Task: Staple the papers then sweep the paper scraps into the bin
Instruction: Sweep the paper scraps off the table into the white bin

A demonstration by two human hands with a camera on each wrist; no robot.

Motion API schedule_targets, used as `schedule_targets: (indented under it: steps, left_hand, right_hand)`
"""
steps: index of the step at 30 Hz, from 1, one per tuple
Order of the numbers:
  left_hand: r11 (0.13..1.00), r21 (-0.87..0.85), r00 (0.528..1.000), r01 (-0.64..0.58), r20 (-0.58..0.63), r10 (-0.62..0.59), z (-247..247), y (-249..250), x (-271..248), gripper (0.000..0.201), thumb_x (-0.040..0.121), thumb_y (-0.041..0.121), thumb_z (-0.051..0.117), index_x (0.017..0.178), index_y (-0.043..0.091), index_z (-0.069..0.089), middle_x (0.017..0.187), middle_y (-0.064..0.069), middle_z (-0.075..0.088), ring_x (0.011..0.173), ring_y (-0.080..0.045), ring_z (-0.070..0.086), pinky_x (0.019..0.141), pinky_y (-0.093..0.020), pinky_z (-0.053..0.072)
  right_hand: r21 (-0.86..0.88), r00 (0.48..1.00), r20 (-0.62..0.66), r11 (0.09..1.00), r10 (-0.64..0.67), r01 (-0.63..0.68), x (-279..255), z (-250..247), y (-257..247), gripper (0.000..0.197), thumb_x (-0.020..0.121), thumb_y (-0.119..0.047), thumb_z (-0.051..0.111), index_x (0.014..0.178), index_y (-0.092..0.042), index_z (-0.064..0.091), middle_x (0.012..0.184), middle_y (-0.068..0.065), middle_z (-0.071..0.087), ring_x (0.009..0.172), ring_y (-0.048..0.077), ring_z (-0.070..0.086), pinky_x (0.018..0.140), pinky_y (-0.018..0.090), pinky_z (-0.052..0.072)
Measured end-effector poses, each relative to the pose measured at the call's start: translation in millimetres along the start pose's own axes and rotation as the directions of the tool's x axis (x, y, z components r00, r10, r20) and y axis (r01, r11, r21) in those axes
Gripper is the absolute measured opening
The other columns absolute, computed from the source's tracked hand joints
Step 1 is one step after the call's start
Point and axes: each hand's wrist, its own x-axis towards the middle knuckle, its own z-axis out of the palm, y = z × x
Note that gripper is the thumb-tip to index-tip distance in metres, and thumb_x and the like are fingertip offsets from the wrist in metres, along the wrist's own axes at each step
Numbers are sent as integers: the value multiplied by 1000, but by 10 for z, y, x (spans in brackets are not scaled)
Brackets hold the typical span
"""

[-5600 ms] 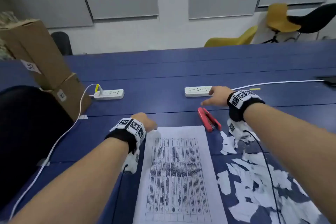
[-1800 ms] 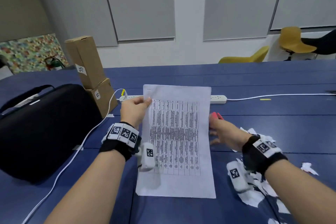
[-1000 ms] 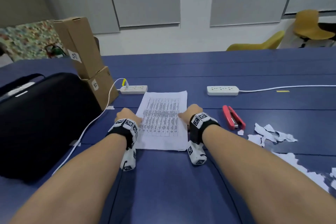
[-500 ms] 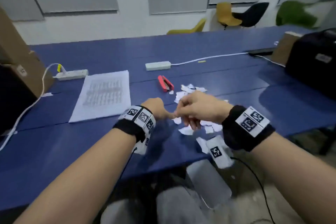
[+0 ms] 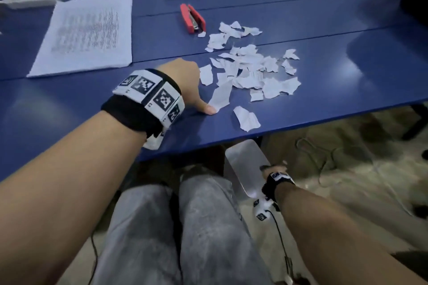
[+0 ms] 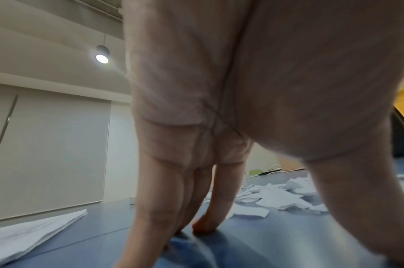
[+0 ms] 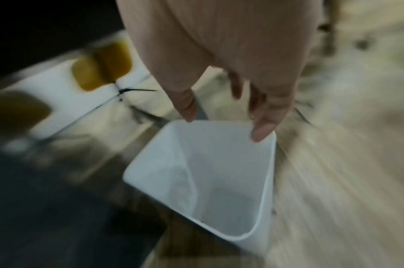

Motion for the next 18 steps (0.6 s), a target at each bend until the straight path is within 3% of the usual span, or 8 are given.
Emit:
schedule_targets:
  steps: [1,3,8,9,12,15,17,18]
  left_hand:
    - [1000,5,1000,1,-3,-1,1,-9,18,75,55,75,72,57,8,40,54,-5,48,50,-19,44,49,-28,35]
    - [1000,10,1000,-3,-1,3,7,-35,104,76,55,76,71,56,7,40,53,-5,48,51,-19,44,46,-28,31]
    - [1000,4,999,27,28,-28,31,-151,249,81,45,87,63,57,9,45,53,-5,50,54,-21,49,50,-29,37]
    - [999,-2,998,35,44,-35,24,-153,260,82,44,88,61,57,9,45,54,-5,51,54,-20,49,50,-29,37]
    - [999,-21,998,39,53,-38,-13,-155,207,85,42,91,58,57,8,46,53,-5,54,53,-20,50,48,-28,35]
    - [995,-93,999,39,23,-37,-32,-128,112,87,49,94,49,56,7,51,50,-3,48,53,-22,48,52,-29,37]
    - [983,-170,998,63,15,-61,-64,-50,16,85,59,94,37,51,13,64,53,-3,50,57,-22,52,58,-30,42]
    - [977,-200,997,77,19,-75,-62,-5,-5,85,66,91,32,46,14,61,55,-4,51,60,-24,53,62,-31,42]
  right_hand:
    - [-120,1000,15,993,-4,5,76,69,41,75,90,-31,57,156,-26,23,162,14,25,143,33,35,111,39,39]
    - [-217,998,65,976,15,-1,286,164,79,79,88,-35,62,156,-31,21,163,8,25,143,29,37,110,34,39]
    - [-173,994,72,983,79,-65,512,244,78,66,97,-43,52,153,-14,32,158,9,36,139,23,42,105,27,38]
    - [-105,993,81,992,83,-74,536,283,88,67,97,-46,50,152,-12,31,157,10,37,139,24,42,105,28,38]
    - [-132,984,152,988,97,-77,521,240,40,68,95,-48,54,149,-10,39,150,13,47,133,27,49,104,31,42]
    - [-6,996,82,999,-33,33,368,53,-43,63,94,-53,52,131,-3,57,136,14,60,126,27,56,96,25,43]
    - [176,998,59,984,-32,21,169,-75,-101,62,96,-51,49,130,0,57,136,16,60,121,26,59,92,23,49]
    - [261,997,72,965,-10,-9,74,-127,-145,56,100,-43,48,135,1,53,139,16,58,116,25,61,86,23,53]
